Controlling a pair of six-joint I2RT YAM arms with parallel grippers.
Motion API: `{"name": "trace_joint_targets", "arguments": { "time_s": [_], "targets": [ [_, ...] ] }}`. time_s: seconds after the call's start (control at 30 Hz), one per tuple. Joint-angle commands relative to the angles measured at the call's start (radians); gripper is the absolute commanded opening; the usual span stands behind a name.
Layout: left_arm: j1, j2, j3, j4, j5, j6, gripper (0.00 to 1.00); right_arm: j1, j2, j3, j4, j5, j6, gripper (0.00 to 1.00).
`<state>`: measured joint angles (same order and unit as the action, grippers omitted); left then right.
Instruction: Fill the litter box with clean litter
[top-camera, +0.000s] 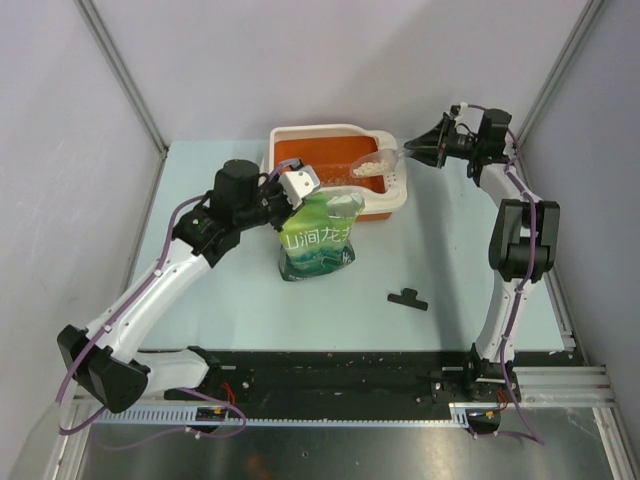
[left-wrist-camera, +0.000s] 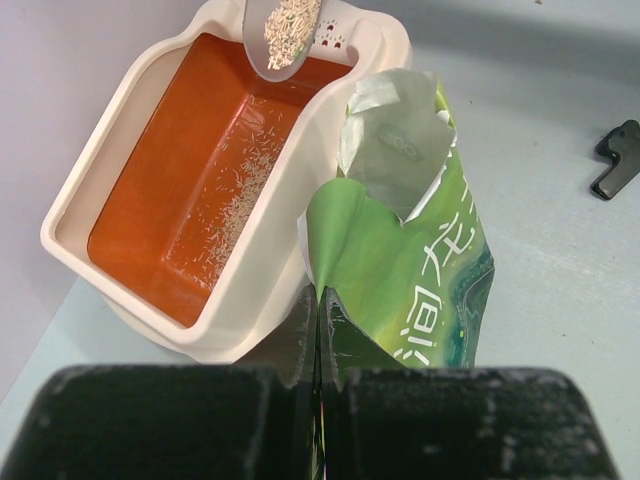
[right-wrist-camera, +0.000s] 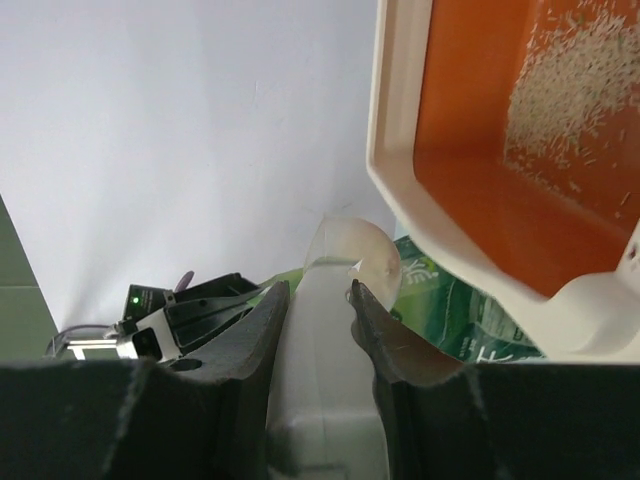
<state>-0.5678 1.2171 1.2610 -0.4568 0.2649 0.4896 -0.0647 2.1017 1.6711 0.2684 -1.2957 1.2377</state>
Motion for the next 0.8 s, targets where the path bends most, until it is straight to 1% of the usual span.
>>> {"name": "trace_joint_targets", "arguments": {
  "time_s": [0.0,0.07,0.1,0.17,0.2,0.27,0.3,0.33,0.47,0.67,0.77],
  "targets": [
    [0.008,0.005,0.078,0.063,-0.024,0.007,0.00,-0.012,0.086,0.127,0.026,0.029,-0.043,0.00],
    [0.008,0.012,0.087,0.056,-0.023,0.006,0.00,-0.032,0.131,0.183,-0.035,0.065,-0.105,0.00],
    [0.006,0.013,0.092,0.052,-0.026,0.007,0.00,-0.038,0.142,0.229,-0.119,0.084,-0.179,0.00],
    [0.006,0.016,0.095,0.047,-0.032,0.017,0.00,-0.047,0.159,0.266,-0.158,0.105,-0.225,0.00],
    [0.006,0.018,0.094,0.043,-0.027,0.018,0.00,-0.050,0.162,0.301,-0.232,0.122,-0.301,0.00],
    [0.006,0.018,0.094,0.041,-0.029,0.021,0.00,-0.053,0.161,0.329,-0.317,0.182,-0.375,0.00],
    [0.006,0.016,0.094,0.038,-0.027,0.021,0.00,-0.052,0.161,0.349,-0.389,0.199,-0.412,0.00],
    [0.006,0.016,0.097,0.037,-0.024,0.020,0.00,-0.052,0.159,0.383,-0.432,0.235,-0.502,0.00],
    [0.008,0.019,0.101,0.035,-0.016,0.020,0.00,-0.037,0.133,0.432,-0.639,0.332,-0.697,0.00],
    [0.008,0.007,0.089,0.035,0.023,0.017,0.00,-0.017,0.080,0.426,-0.750,0.421,-0.843,0.00],
    [0.006,-0.001,0.080,0.035,0.034,0.017,0.00,-0.007,0.051,0.420,-0.776,0.450,-0.876,0.00]
  ]
}}
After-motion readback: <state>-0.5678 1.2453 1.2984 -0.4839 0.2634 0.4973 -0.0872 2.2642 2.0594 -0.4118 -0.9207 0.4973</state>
